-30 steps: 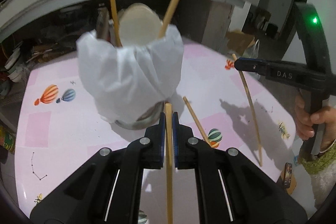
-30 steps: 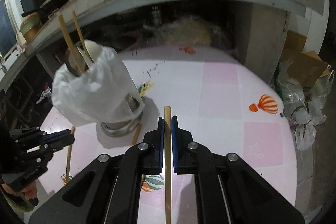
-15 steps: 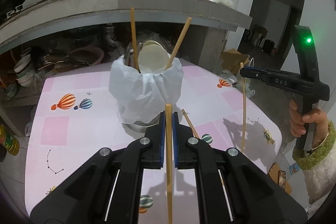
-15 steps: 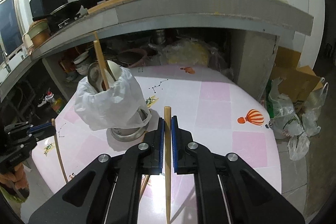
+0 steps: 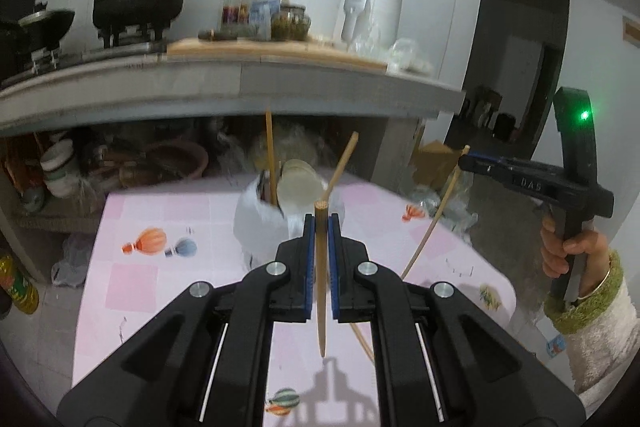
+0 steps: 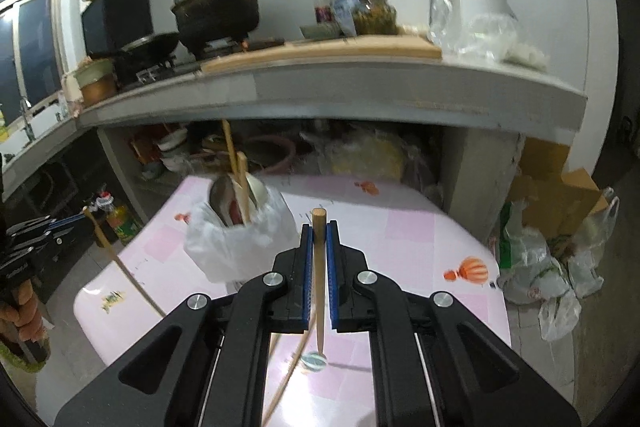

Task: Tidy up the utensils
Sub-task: 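Lift both chopsticks upright and carry them over the holder, then lower both chopsticks into the bag-lined holder, then open both tools to release the chopsticks in the holder, then withdraw both tools and move over the remaining chopsticks on the table, then close the right tool on a wooden chopstick while the left tool closes on another, then open both tools and reposition them over the two chopsticks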

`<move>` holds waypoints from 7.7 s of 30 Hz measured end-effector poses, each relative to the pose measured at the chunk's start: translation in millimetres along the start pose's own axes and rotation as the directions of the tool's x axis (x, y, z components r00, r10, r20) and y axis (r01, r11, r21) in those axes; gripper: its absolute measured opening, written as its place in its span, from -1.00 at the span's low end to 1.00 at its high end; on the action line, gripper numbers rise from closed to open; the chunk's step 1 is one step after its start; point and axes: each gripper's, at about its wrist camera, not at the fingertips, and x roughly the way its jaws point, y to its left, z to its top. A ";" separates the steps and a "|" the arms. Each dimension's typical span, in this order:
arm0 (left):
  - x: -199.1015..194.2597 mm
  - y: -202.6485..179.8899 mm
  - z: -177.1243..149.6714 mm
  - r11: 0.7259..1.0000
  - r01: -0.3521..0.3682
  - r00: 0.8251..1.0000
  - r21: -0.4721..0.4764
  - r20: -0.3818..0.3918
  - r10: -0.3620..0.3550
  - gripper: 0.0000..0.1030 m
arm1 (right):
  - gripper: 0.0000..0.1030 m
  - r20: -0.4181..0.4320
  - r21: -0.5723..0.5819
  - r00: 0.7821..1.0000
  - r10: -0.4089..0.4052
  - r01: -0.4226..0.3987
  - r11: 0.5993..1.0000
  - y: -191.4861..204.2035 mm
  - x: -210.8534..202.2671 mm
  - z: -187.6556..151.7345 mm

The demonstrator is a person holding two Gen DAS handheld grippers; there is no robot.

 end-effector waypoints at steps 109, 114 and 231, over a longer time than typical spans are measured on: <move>86.3 68.1 -128.5 0.962 -0.123 0.945 -0.245 -0.326 0.038 0.30 | -0.25 -0.460 0.244 0.882 0.105 0.012 0.970 -24.5 142.0 -150.4; 102.1 64.3 -151.8 0.960 -0.145 0.924 -0.238 -0.380 0.046 0.30 | -0.25 -0.492 0.185 0.868 0.066 0.031 0.982 -9.2 159.8 -152.9; 203.2 -35.5 -146.7 0.999 0.024 0.836 -0.030 -0.548 -0.037 -0.31 | -0.60 -0.478 0.211 0.863 0.166 -0.070 0.975 -7.1 175.8 -152.3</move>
